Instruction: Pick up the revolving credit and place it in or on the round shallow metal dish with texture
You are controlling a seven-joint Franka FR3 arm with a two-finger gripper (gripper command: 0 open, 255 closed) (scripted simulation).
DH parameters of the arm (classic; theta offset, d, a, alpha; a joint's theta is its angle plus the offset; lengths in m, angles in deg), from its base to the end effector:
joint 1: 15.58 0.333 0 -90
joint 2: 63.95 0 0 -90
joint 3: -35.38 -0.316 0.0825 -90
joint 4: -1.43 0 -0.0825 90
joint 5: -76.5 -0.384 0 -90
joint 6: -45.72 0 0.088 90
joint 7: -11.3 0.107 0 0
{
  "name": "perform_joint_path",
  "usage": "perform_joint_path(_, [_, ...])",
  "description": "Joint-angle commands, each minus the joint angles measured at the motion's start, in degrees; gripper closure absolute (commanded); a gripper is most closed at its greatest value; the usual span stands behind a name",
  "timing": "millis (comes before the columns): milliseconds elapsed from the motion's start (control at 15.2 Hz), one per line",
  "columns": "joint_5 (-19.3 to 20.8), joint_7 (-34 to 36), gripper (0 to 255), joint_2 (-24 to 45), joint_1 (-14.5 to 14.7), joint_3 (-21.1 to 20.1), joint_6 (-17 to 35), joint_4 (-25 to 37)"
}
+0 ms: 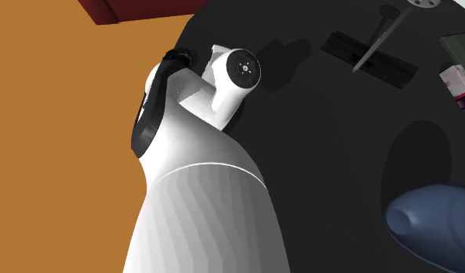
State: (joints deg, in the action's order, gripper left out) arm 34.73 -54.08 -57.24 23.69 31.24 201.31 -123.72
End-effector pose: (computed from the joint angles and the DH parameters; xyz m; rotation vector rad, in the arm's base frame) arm 0.4363 0.3790 0.3730 -2.1718 -1.6289 -0.6477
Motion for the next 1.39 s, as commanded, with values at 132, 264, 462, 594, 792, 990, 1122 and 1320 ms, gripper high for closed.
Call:
perform_joint_path(132, [2.9, 3.0, 255, -1.9, 0.1, 0.6, -2.4, 0.7])
perform_joint_path(264, [4.2, 4.4, 255, -2.8, 0.1, 0.9, -3.5, 1.1])
perform_joint_path(462, [6.0, 6.3, 255, -4.0, 0.0, 1.2, -5.3, 1.9])
perform_joint_path(594, [7.1, 7.5, 255, -4.8, 0.0, 1.3, -6.4, 2.4])
perform_joint_path(792, [10.0, 11.5, 255, 0.8, 1.1, 0.7, -6.8, 9.4])
perform_joint_path(990, [13.0, 15.7, 255, 6.5, 2.5, 0.7, -7.8, 17.0])
perform_joint_path(1122, [15.1, 18.4, 255, 10.4, 3.6, 0.9, -8.8, 22.6])
perform_joint_path(1320, [17.9, 22.3, 255, 16.7, 5.3, 1.4, -11.1, 31.9])
